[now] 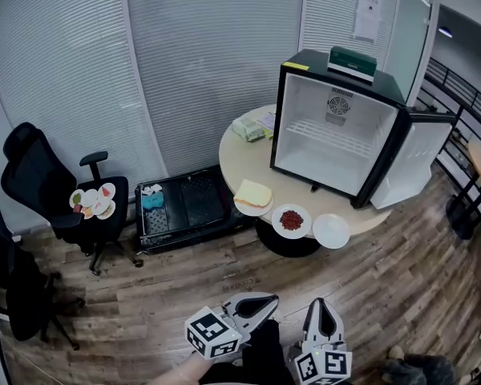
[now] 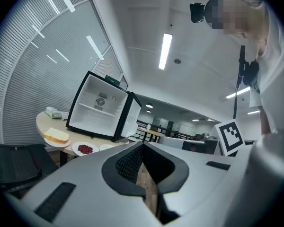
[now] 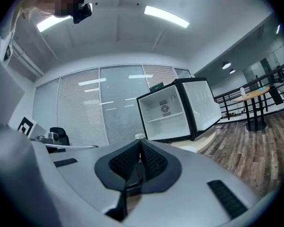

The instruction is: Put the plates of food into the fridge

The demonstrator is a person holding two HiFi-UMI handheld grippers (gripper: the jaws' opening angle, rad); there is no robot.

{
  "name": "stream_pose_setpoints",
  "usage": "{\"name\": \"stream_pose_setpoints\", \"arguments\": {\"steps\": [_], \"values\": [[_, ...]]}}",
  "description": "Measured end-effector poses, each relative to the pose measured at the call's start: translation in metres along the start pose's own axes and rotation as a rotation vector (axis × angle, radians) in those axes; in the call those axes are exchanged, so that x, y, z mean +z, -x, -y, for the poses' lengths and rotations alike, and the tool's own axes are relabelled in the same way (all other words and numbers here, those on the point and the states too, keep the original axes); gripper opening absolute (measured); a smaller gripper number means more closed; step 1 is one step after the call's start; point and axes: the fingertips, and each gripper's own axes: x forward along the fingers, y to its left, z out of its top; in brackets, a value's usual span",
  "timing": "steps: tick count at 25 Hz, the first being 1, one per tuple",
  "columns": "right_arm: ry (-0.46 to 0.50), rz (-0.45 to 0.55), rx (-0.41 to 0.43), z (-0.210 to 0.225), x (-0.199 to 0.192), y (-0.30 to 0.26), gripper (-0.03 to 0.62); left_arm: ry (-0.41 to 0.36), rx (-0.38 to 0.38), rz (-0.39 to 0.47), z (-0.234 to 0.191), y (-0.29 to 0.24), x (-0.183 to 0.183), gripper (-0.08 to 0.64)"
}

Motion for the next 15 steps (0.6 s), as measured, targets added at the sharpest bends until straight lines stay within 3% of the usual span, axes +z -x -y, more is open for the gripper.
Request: {"name": "stream_pose_setpoints", "arguments": {"steps": [7,15], "values": [[0.006,-0.037,0.045,0.023,0.003,-0.07,0.006,0.013,0.044,-0.002,-0.05,-0.045,0.014,0.005],[0.005,-0.032,0.066,0.063,0.03,-0.151,0.006,0.0,0.036,-0.007,-0.097,-0.115,0.042,0.005]]}}
